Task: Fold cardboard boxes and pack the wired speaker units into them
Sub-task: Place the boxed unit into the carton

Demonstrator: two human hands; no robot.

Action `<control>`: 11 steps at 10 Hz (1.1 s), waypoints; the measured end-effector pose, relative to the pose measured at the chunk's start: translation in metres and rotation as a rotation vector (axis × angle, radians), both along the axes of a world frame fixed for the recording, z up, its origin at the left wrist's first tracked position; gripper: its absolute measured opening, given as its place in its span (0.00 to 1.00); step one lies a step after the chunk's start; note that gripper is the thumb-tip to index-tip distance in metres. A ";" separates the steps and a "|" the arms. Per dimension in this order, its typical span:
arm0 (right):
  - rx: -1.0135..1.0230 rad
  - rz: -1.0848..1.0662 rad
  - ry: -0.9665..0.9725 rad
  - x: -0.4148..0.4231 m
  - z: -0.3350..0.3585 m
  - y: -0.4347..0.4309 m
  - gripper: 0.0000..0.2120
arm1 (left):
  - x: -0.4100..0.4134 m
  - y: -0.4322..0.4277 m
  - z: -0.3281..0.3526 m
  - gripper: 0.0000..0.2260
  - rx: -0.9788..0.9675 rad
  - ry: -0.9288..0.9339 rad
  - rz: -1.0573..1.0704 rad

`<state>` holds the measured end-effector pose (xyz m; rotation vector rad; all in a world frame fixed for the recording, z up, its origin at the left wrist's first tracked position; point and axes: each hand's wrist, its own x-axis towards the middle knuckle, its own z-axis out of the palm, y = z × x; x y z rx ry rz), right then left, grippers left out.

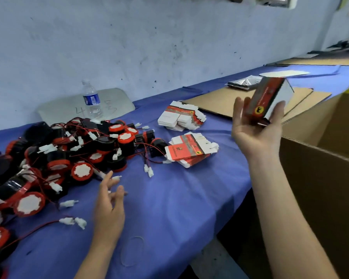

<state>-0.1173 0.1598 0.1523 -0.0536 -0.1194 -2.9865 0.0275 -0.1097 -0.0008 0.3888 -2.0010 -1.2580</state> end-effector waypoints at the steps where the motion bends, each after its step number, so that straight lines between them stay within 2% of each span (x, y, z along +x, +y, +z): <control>1: -0.012 -0.099 -0.036 -0.007 0.002 0.021 0.25 | -0.003 0.001 -0.002 0.15 0.012 -0.012 0.010; 2: -0.055 -0.096 -0.061 -0.011 -0.003 0.028 0.25 | -0.005 0.001 -0.002 0.14 0.022 -0.032 0.008; 3: 0.007 -0.069 -0.071 -0.013 -0.009 0.027 0.21 | -0.005 0.000 -0.003 0.14 0.010 -0.061 0.007; 4: 0.167 -0.049 -0.056 -0.018 -0.018 0.009 0.16 | -0.005 0.001 -0.002 0.13 0.010 -0.082 0.011; 5: 0.976 -0.201 0.168 -0.026 -0.034 -0.030 0.06 | -0.004 0.001 -0.001 0.12 0.019 -0.105 0.019; 6: 2.275 -0.272 0.849 -0.046 -0.074 -0.067 0.26 | -0.002 0.003 0.000 0.12 0.015 -0.122 0.025; 7: 2.844 -0.066 1.146 -0.058 -0.106 -0.079 0.31 | 0.000 0.003 0.000 0.11 0.027 -0.129 0.031; 8: 2.982 -0.088 1.256 -0.068 -0.104 -0.081 0.30 | 0.000 0.001 0.000 0.12 0.023 -0.133 0.030; 9: 3.032 0.110 1.339 -0.080 -0.074 -0.078 0.24 | -0.002 0.000 0.000 0.13 0.031 -0.143 0.025; 10: 3.018 0.258 1.536 -0.091 -0.050 -0.074 0.26 | -0.001 0.000 0.000 0.14 0.032 -0.138 0.021; 11: 3.023 0.403 1.647 -0.099 -0.038 -0.073 0.28 | 0.000 -0.001 -0.002 0.15 0.033 -0.142 0.026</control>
